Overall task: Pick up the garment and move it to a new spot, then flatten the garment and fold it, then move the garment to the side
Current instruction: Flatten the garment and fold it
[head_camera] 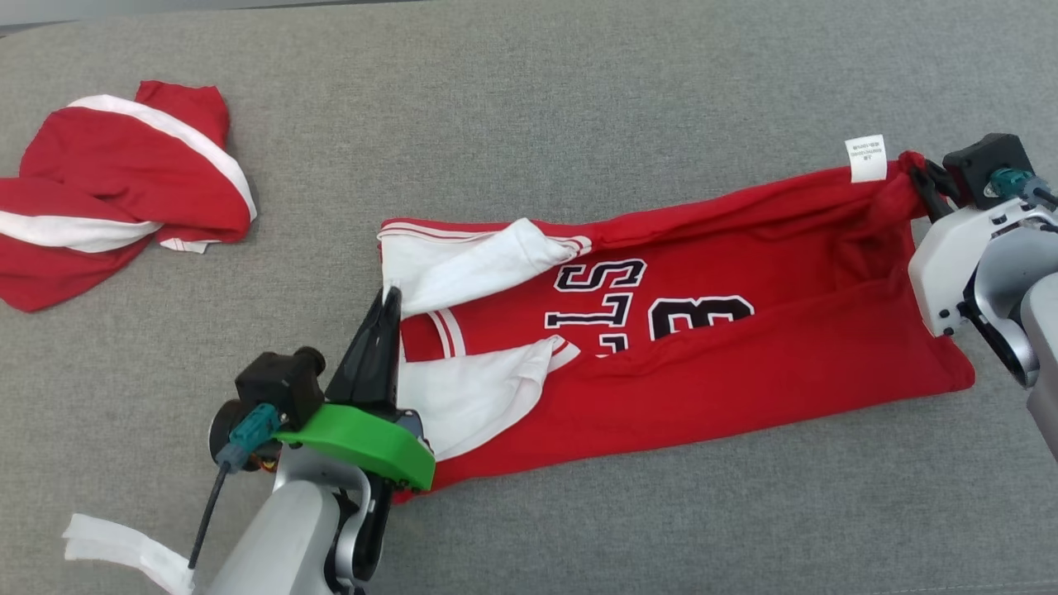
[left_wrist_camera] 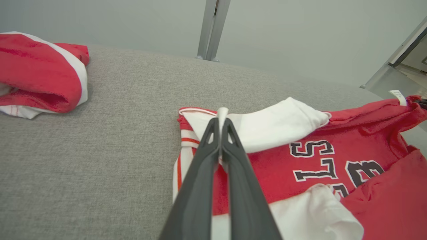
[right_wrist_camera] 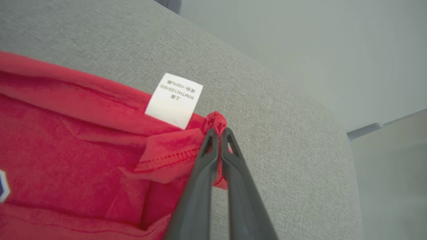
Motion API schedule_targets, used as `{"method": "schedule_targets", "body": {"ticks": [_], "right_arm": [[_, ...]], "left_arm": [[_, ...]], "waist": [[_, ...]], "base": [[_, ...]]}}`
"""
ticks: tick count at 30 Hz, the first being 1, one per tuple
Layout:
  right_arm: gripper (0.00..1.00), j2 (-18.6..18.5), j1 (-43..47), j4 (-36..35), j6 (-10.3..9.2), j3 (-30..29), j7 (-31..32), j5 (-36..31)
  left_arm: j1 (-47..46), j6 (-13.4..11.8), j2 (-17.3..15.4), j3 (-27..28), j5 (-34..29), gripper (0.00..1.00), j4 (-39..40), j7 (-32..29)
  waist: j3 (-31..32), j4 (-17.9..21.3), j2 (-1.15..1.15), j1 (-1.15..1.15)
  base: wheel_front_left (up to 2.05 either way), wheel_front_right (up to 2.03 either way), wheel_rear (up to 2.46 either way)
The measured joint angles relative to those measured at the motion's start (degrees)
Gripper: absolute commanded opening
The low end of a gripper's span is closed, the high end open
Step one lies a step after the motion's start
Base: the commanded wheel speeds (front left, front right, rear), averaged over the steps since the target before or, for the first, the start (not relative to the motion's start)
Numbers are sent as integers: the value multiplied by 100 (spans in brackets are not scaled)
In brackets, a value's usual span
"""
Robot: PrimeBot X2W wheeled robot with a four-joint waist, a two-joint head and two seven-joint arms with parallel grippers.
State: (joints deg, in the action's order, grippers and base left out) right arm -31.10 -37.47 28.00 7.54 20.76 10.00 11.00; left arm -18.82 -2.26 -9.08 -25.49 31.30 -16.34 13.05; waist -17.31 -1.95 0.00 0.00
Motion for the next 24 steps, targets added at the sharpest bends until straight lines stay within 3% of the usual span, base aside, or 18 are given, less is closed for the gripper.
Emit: {"method": "schedule_targets", "body": {"ticks": [7, 8, 9, 10, 16, 17, 18, 19, 24], "right_arm": [[0, -167, 204, 88, 0, 369, 254, -70], [31, -178, 219, 109, 0, 400, 294, -58], [86, -180, 231, 120, 0, 423, 310, -52], [100, -176, 258, 129, 0, 433, 310, -40], [100, -59, 330, 212, 0, 265, 335, 76], [100, -30, 350, 216, 0, 171, 300, 130], [100, 8, 389, 220, 0, 29, 291, 187], [100, 48, 430, 218, 0, -88, 272, 224], [100, 288, 681, 24, 0, -683, 258, 254]], "left_arm": [[494, -136, -15, -114, 70, 0, 219, -197], [561, -158, -12, -110, 96, 0, 257, -198], [604, -179, -12, -103, 123, 0, 286, -202], [648, -186, -16, -103, 130, 0, 309, -230], [911, -227, 9, -144, 288, 0, 390, -336], [944, -227, 12, -153, 318, 20, 382, -342], [985, -227, 21, -165, 331, 68, 372, -338], [1024, -227, 35, -168, 343, 100, 363, -323], [1246, -227, 66, -190, 407, 100, 244, -252]], "waist": [[189, -40, 0, 0], [209, -40, 0, 0], [224, -39, 0, 0], [241, -38, 0, 0], [339, -40, 0, 0], [362, -41, 0, 0], [389, -43, 0, 0], [410, -44, 0, 0], [556, -41, 0, 0]], "base": [[0, 0, 0], [0, 0, 0], [0, 0, 0], [0, 0, 0], [0, 0, 0], [0, 0, 0], [0, 0, 0], [0, 0, 0], [0, 0, 0]]}}
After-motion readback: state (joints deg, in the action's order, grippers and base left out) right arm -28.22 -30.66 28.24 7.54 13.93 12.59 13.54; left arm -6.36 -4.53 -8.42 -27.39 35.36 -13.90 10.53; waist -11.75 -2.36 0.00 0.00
